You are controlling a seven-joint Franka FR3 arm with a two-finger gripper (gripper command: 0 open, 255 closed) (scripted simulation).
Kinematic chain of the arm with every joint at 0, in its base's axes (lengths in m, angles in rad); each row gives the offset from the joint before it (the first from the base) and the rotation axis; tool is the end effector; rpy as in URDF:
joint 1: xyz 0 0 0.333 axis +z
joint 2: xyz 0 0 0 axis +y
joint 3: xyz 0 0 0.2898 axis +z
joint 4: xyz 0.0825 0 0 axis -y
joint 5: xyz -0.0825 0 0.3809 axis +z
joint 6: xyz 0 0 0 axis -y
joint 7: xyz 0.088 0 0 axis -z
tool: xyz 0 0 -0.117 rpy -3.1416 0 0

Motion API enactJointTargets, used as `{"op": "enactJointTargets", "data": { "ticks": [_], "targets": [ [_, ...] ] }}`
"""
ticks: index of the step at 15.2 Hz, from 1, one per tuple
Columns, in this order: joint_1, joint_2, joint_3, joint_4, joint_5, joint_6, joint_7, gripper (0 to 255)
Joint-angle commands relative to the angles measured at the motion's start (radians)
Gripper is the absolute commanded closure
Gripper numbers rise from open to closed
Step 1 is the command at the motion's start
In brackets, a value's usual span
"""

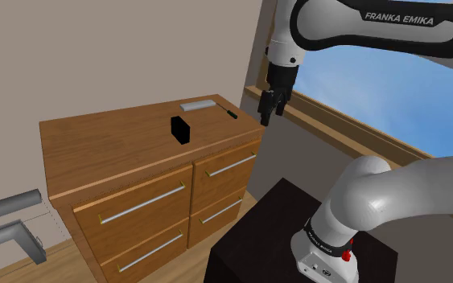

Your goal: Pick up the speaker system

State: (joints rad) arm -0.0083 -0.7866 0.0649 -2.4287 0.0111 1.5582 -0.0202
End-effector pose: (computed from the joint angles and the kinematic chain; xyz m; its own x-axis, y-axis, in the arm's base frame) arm 0.3164 0.0221 0.5267 0.9949 0.0538 -0.0855 0.0568 -0.9978 0.0331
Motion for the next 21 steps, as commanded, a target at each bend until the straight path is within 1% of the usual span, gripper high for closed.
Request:
{"op": "enactJointTargets", "data": {
  "ticks": [1, 6, 11, 16, 21],
  "targets": [
    [0.000, 0.000, 0.000, 0.000, 0.000, 0.000, 0.000, 0],
    [-0.009, 0.171, 0.036, 0.035, 0.017, 0.151, 0.061, 0],
    [-0.020, 0.355, 0.069, 0.105, 0.018, 0.279, 0.123, 0],
    [-0.031, 0.546, 0.094, 0.209, 0.002, 0.379, 0.188, 0],
    [-0.036, 0.738, 0.110, 0.345, -0.030, 0.447, 0.255, 0]
  ]
}}
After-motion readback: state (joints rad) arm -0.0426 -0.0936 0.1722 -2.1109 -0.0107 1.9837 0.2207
